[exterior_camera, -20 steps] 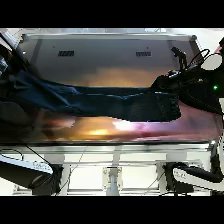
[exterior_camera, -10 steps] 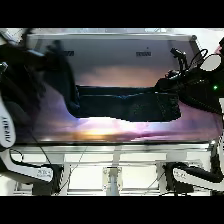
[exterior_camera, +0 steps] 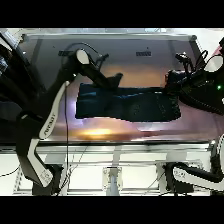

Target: Fold the clothes and pants, and hang the long-sleeved shirts on hangers.

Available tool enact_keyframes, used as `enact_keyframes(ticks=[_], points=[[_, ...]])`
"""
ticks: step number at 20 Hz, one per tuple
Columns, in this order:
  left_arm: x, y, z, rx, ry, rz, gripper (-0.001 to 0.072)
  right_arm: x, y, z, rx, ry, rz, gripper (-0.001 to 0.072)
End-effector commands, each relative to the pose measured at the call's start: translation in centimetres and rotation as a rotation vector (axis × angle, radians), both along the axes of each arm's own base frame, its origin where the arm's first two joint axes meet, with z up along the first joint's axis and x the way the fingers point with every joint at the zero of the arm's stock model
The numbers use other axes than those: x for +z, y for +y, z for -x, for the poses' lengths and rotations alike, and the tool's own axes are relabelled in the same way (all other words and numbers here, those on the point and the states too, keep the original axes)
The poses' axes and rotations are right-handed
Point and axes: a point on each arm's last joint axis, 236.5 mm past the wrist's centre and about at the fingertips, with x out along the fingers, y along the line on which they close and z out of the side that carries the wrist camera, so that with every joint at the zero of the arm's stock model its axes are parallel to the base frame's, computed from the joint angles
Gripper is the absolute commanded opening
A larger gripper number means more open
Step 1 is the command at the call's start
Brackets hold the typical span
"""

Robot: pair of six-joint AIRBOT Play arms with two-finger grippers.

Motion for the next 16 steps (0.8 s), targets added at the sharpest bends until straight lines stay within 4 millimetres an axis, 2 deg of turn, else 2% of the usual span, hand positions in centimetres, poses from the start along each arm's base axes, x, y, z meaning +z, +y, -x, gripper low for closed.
enact_keyframes(ticks=[1, 2, 3, 5, 8, 10, 12, 13, 14, 15, 16], points=[[-2.7, -3.6, 1.7, 0.004, 0.158, 0.082, 0.0397, -0.1, -1.2, 0.5, -0.011, 0.021, 0.009, 0.0403], [-2.1, -4.3, 2.0, -0.018, 0.17, 0.139, 0.0473, -0.1, -1.4, 0.6, -0.015, 0.023, 0.009, 0.0402], [-1.4, -4.8, 2.1, -0.035, 0.171, 0.184, 0.0517, -0.1, -1.6, 0.7, -0.018, 0.026, 0.009, 0.0402], [-0.2, -4.7, 1.5, -0.035, 0.169, 0.248, 0.0518, -0.1, -1.8, 0.7, -0.022, 0.027, 0.01, 0.0403], [0.7, -1.8, -1.0, 0.012, 0.115, 0.249, 0.0518, -0.1, -1.8, 1.1, -0.01, 0.038, 0.01, 0.0403], [0.7, 2.2, -3.3, 0.073, 0.051, 0.171, 0.0518, 0.2, -2.1, 1.6, 0.019, 0.034, 0.034, 0.0402], [-0.1, 7.7, -5.0, 0.134, -0.008, 0.017, 0.0518, 0.8, -3.0, 1.7, 0.015, 0.013, 0.048, 0.0402], [-0.5, 10.3, -5.3, 0.147, -0.019, -0.052, 0.0518, 1.0, -3.6, 1.9, 0.0, 0.009, 0.05, 0.0366], [-0.9, 12.8, -5.4, 0.159, -0.011, -0.114, 0.0518, 1.2, -4.2, 2.3, -0.009, 0.013, 0.051, 0.0166], [-1.5, 14.7, -5.2, 0.169, 0.012, -0.156, 0.0518, 1.3, -4.9, 2.7, -0.017, 0.018, 0.052, 0.0039], [-2.1, 16.5, -5.1, 0.189, 0.034, -0.184, 0.0518, 1.3, -5.7, 3.1, -0.041, 0.025, 0.051, 0.003]])
